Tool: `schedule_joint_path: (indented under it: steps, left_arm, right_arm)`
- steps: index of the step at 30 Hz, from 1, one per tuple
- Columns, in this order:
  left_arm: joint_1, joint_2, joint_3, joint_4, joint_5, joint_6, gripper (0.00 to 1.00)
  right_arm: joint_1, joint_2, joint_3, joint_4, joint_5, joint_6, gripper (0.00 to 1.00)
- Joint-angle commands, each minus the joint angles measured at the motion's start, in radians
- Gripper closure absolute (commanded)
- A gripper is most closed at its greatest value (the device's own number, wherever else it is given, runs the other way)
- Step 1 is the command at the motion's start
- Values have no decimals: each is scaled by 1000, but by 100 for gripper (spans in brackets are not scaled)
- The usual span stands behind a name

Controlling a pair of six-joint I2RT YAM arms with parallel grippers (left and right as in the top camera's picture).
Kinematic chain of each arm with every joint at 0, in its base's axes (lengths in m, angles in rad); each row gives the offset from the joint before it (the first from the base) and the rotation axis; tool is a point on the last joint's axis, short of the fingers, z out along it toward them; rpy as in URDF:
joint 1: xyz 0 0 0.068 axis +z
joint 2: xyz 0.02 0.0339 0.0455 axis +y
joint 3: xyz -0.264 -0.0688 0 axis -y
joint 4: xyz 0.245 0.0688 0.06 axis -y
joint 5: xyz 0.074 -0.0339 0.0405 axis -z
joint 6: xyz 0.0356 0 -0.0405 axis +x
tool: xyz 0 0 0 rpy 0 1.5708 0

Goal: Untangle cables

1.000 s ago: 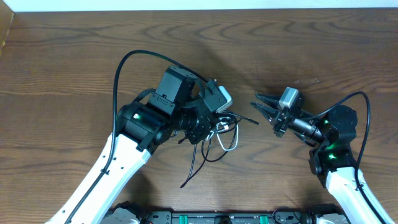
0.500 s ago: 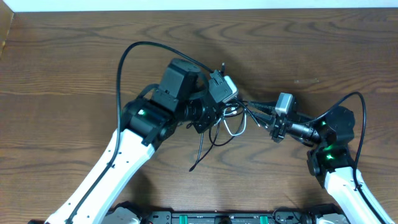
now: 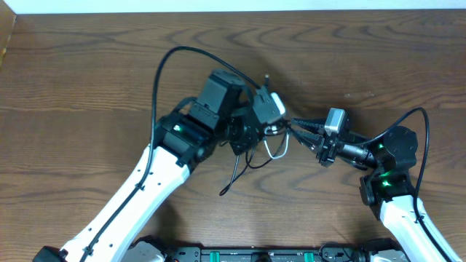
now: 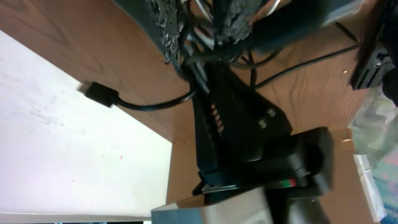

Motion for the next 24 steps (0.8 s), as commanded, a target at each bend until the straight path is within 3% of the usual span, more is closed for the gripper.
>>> schedule_joint_path:
  steps: [1,9,18,24]
  left_arm:
    - [-38,-3,5,18,6,80,93]
    - [-51,-3,5,75,6,83,93]
    - [-51,-3,5,96,6,83,93]
    - [-51,-3,5,96,6,82,93]
  right_arm:
    - [11,-6,13,-1,-7,21,83]
    - [11,-6,13,-41,-7,20,84]
    - [11,-6,13,-53,-6,20,99]
    - [10,-6,13,-53,11,20,99]
